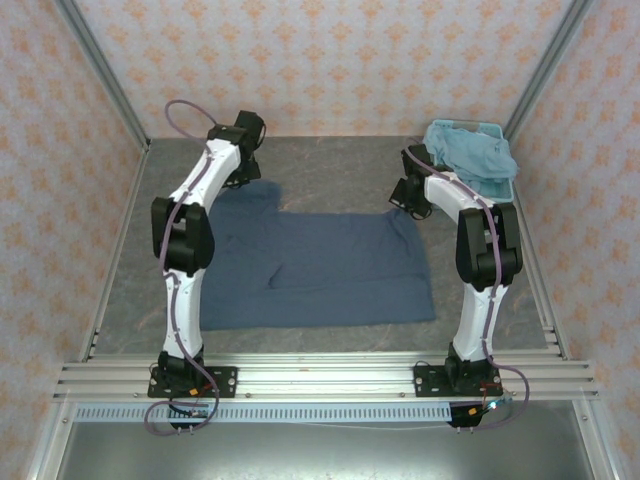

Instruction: Fold and stack the t-shirts

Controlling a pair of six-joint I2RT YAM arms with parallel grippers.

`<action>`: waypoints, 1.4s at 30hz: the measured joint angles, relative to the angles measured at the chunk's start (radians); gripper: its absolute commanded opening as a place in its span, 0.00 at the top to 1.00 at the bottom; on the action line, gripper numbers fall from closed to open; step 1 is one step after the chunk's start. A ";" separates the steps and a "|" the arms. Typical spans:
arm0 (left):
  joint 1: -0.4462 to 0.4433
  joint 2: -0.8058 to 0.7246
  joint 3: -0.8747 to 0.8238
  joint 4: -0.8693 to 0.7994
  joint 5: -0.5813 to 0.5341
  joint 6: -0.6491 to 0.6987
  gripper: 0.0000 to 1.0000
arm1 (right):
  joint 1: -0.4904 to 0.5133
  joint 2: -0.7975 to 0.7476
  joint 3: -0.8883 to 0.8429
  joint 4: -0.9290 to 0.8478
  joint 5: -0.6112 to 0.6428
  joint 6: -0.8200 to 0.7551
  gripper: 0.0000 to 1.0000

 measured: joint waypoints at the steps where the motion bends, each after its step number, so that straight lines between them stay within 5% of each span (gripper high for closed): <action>1: 0.000 -0.031 -0.029 0.006 0.004 0.000 1.00 | 0.000 0.000 0.000 -0.003 0.002 -0.006 1.00; 20: -0.001 -0.663 -0.650 0.006 0.056 -0.070 1.00 | 0.008 -0.252 -0.237 0.021 0.113 -0.039 1.00; 42: -0.044 -1.056 -1.036 -0.127 0.075 -0.119 1.00 | 0.057 -0.431 -0.467 -0.038 0.278 -0.007 1.00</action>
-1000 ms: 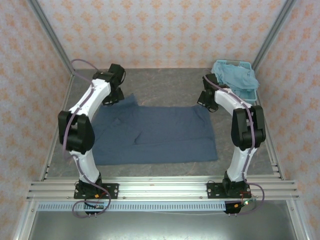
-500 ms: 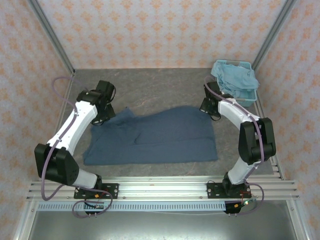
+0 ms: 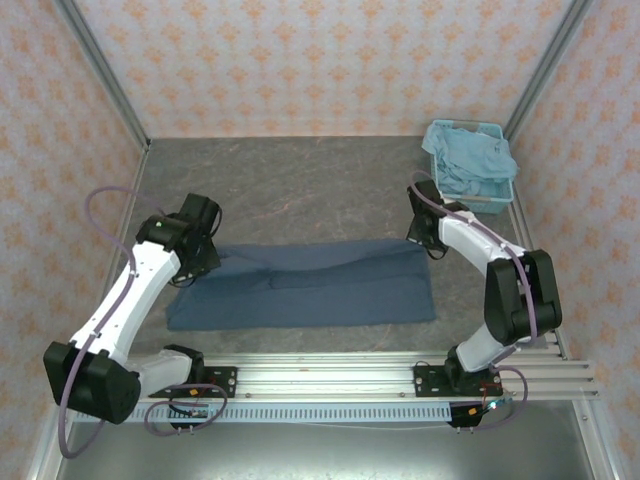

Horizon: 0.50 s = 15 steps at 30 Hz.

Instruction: Fold and stack the t-shirts

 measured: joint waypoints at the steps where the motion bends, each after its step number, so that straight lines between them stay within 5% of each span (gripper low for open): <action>1: -0.005 -0.009 -0.018 -0.008 0.000 -0.006 1.00 | 0.000 -0.003 -0.001 -0.008 0.007 0.003 1.00; 15: -0.023 -0.069 -0.106 -0.040 -0.013 -0.044 1.00 | 0.016 -0.041 -0.077 -0.077 0.006 0.034 1.00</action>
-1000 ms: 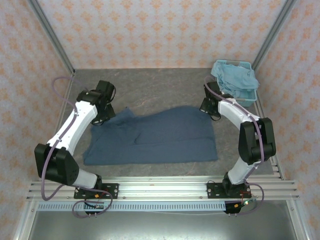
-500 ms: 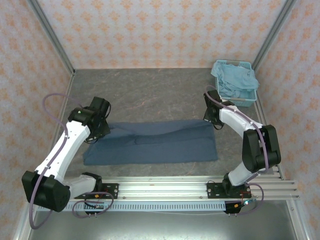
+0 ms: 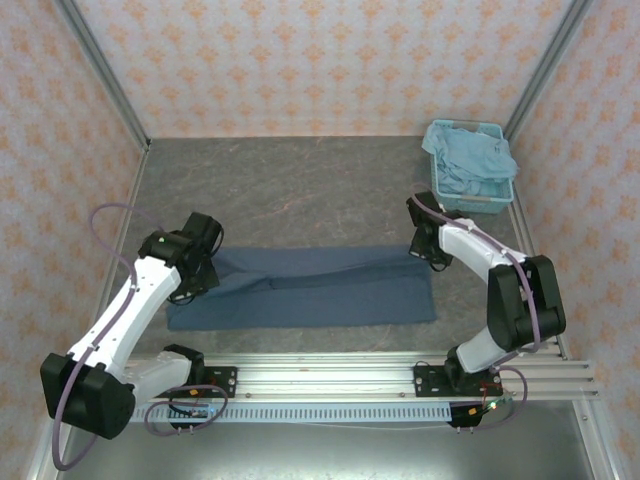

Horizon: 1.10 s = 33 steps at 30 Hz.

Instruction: Fold and stack the t-shirts

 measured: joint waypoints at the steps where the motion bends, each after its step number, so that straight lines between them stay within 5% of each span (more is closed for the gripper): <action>1: -0.003 -0.003 0.000 -0.002 -0.006 -0.005 1.00 | 0.000 -0.005 -0.003 -0.006 -0.002 0.004 1.00; 17: -0.032 -0.011 -0.019 -0.015 -0.065 -0.110 1.00 | 0.018 -0.057 -0.063 -0.040 -0.058 0.068 1.00; 27: -0.128 -0.066 -0.091 -0.019 -0.063 -0.230 1.00 | 0.018 -0.057 -0.063 -0.048 -0.057 0.071 1.00; 33: -0.130 -0.070 -0.105 -0.021 -0.067 -0.260 1.00 | 0.018 -0.063 -0.063 -0.068 -0.052 0.089 0.74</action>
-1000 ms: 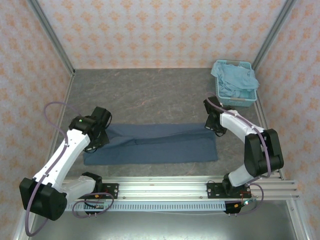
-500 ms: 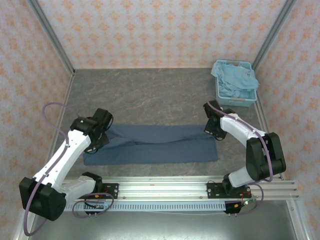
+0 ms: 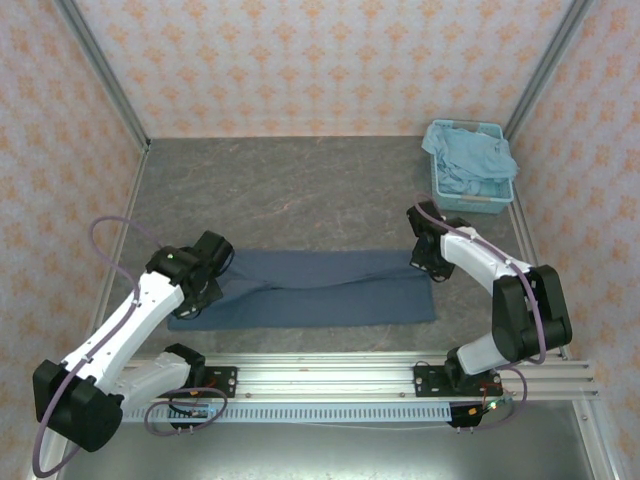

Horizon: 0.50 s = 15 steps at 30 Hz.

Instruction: Fold and stack the t-shirts

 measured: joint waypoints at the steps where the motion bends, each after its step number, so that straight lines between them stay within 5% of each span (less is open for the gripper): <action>1: 0.000 0.000 -0.001 0.000 -0.002 -0.001 1.00 | 0.000 -0.009 0.000 -0.008 0.003 0.002 0.69; 7: 0.000 -0.005 -0.032 0.002 -0.003 -0.016 1.00 | 0.000 -0.112 0.001 -0.039 0.011 0.040 0.62; 15: 0.000 -0.016 -0.061 0.002 -0.002 -0.039 1.00 | 0.000 -0.112 0.002 -0.005 -0.074 0.087 0.75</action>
